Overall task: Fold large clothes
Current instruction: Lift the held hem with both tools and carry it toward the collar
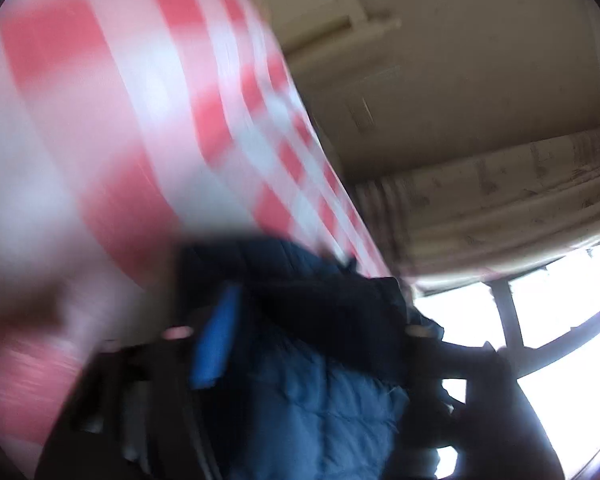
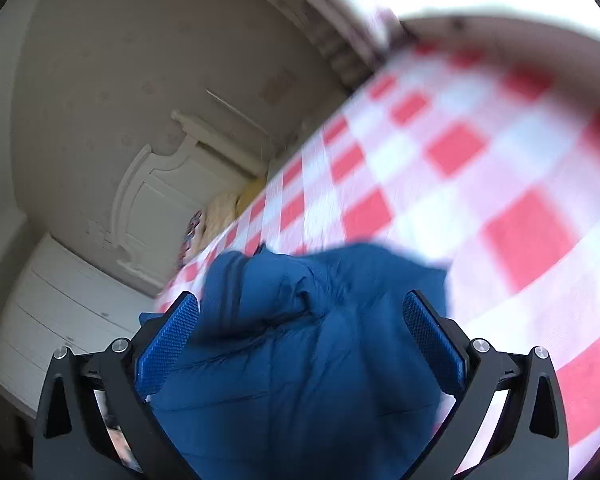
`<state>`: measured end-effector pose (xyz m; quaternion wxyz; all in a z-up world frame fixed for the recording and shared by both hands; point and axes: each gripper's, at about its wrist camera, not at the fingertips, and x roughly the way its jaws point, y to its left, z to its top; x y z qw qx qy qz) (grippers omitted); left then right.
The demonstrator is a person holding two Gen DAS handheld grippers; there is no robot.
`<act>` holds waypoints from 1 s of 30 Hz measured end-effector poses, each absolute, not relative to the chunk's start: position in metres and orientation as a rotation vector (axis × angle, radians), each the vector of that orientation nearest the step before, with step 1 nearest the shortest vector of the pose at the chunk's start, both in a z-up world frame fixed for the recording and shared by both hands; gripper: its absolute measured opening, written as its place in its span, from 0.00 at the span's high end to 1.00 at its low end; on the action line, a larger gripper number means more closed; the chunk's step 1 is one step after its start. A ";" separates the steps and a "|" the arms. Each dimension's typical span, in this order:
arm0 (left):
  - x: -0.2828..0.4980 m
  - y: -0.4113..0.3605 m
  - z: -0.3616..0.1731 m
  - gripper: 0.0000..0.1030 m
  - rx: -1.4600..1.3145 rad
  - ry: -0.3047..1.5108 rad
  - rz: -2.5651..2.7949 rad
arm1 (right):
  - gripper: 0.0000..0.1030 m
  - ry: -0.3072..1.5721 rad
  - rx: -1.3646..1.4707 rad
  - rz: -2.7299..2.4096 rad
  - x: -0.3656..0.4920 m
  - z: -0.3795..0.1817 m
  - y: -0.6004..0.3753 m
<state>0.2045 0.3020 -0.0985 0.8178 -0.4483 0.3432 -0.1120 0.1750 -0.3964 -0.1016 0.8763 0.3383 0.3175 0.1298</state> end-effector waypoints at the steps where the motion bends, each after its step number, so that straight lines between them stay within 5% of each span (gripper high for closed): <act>1: 0.201 0.304 -0.090 0.23 -0.902 0.698 -0.205 | 0.04 0.641 0.650 0.256 0.171 -0.092 -0.396; 7: 0.201 0.266 -0.028 0.03 -0.523 0.649 -0.253 | 0.04 0.675 0.196 0.200 0.182 -0.045 -0.339; 13: 0.235 0.208 -0.032 0.03 -0.176 0.766 -0.244 | 0.04 0.819 0.056 0.201 0.225 -0.069 -0.311; 21: 0.295 0.211 -0.073 0.03 -0.321 0.947 -0.273 | 0.04 0.945 0.159 0.224 0.270 -0.106 -0.316; 24: 0.310 0.217 -0.094 0.24 -0.430 1.002 -0.294 | 0.04 0.956 0.206 0.244 0.277 -0.111 -0.321; 25: 0.311 0.216 -0.097 0.48 -0.439 1.016 -0.295 | 0.10 0.952 0.220 0.262 0.279 -0.112 -0.322; 26: 0.310 0.214 -0.098 0.70 -0.415 1.012 -0.280 | 0.24 0.926 0.236 0.302 0.277 -0.109 -0.321; 27: 0.306 0.211 -0.095 0.81 -0.376 0.991 -0.257 | 0.64 0.896 0.240 0.325 0.272 -0.104 -0.320; 30: 0.278 0.195 -0.057 0.87 -0.196 0.848 -0.166 | 0.80 0.790 0.159 0.286 0.250 -0.074 -0.311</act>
